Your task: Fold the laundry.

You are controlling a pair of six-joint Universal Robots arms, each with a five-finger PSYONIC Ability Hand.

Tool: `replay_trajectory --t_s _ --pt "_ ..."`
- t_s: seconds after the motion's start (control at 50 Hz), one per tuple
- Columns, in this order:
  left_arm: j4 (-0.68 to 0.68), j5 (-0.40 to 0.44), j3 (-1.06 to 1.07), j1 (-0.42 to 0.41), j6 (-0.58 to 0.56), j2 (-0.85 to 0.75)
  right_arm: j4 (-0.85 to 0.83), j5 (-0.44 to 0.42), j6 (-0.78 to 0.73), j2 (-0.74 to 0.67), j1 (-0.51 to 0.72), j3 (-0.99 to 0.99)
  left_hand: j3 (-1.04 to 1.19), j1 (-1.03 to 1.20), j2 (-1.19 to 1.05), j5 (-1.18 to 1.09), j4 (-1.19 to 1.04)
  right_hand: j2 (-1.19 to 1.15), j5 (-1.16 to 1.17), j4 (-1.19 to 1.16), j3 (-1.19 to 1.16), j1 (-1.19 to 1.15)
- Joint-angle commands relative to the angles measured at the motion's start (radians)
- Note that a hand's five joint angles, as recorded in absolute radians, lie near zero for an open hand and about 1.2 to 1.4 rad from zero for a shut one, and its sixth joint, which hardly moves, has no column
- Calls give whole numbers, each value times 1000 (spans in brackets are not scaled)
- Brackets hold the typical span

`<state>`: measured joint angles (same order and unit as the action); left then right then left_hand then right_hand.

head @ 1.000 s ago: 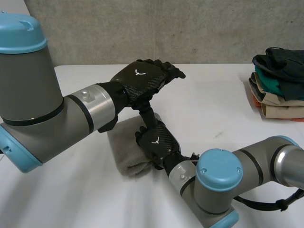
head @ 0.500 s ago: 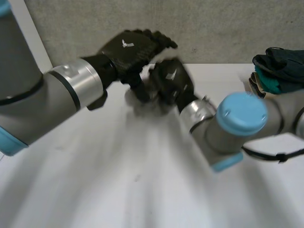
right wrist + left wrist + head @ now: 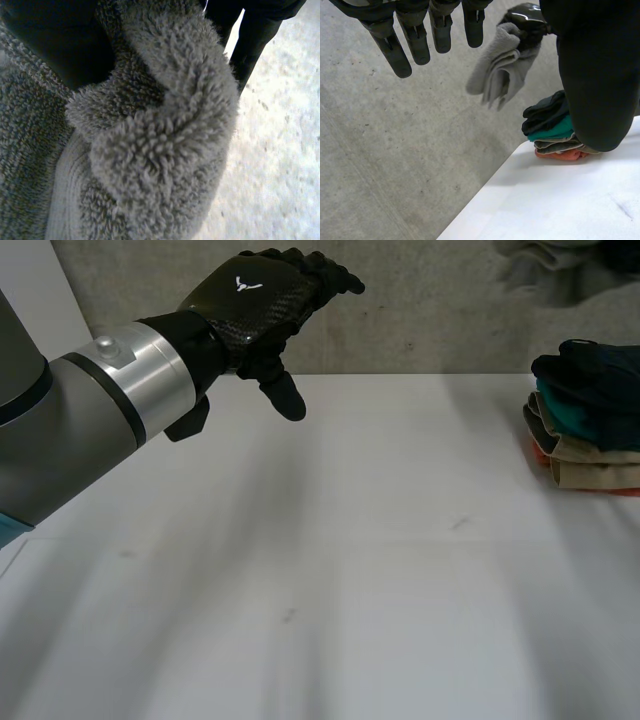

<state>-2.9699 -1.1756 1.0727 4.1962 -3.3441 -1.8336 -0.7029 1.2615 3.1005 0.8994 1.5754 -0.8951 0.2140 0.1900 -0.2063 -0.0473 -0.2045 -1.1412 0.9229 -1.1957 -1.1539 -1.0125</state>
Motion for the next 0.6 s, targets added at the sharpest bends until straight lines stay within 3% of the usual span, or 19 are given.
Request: replay_trajectory --t_s 0.02,0.12,0.26,0.38,0.4,0.46,0.54,0.6 --pt "-6 -1 9 -4 0 -3 -52 -186 40 -151 -174 16 35 59 -42 -27 -44 -255 299 -201 -242 -384" --pt "-6 -12 18 -7 -2 -9 -79 -267 33 -243 -265 -4 38 62 -45 -30 -47 -255 299 -201 -242 -384" --pt "-6 -29 44 -7 -5 -18 -122 -467 35 -373 -351 -36 38 62 -45 -30 -47 -255 299 -201 -242 -384" --pt "-6 -30 50 -8 -6 -36 -119 -473 37 -367 -356 -50 38 62 -45 -30 -47 -255 299 -201 -242 -384" --pt "-6 -30 50 -8 -6 -38 -118 -467 37 -358 -356 -54 38 62 -45 -30 -47 -79 123 -24 -66 -208" --pt "-6 -30 49 -8 -6 -36 -109 -426 37 -301 -356 -85 38 62 -45 -30 -47 765 -722 820 778 637" --pt "-6 -30 46 -18 -6 -30 -89 -369 37 -226 -356 -136 41 65 -48 -33 -50 967 -923 1021 979 838" --pt "-6 -30 41 -24 -6 -27 -51 -350 37 -166 -356 -163 38 62 -45 -30 -47 967 -923 1021 979 838"
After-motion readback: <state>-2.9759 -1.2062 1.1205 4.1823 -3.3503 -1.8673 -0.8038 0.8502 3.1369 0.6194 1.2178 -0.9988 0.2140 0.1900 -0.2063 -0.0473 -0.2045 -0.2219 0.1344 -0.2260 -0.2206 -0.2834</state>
